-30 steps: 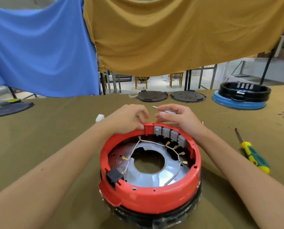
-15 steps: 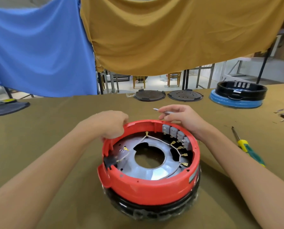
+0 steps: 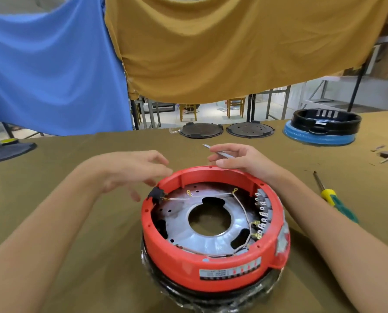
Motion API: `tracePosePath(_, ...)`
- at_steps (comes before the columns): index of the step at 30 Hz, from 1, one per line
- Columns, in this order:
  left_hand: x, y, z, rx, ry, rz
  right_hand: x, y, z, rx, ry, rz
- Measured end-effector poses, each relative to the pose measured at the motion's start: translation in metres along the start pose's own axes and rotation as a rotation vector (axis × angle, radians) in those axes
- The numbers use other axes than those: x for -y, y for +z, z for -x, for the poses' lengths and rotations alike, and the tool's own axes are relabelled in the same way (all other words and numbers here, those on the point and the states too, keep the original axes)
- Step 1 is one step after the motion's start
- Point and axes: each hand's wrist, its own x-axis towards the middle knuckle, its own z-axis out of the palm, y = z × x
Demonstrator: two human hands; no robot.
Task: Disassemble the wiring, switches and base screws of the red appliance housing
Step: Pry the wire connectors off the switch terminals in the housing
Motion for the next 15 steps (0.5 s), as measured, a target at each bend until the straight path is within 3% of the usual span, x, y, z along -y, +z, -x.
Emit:
tracePosePath(5, 0.007, 0.008, 0.035, 0.142, -0.05, -0.038, 0.002, -0.003, 0.0, 0.038, 0.006, 0.099)
tracePosePath(10, 0.003, 0.022, 0.025, 0.048, 0.032, -0.039, 0.006, -0.005, 0.003, -0.003, 0.017, 0.174)
tracePosePath(15, 0.0, 0.007, 0.004, 0.075, 0.202, -0.067, 0.003, -0.002, 0.005, -0.102, 0.011, 0.226)
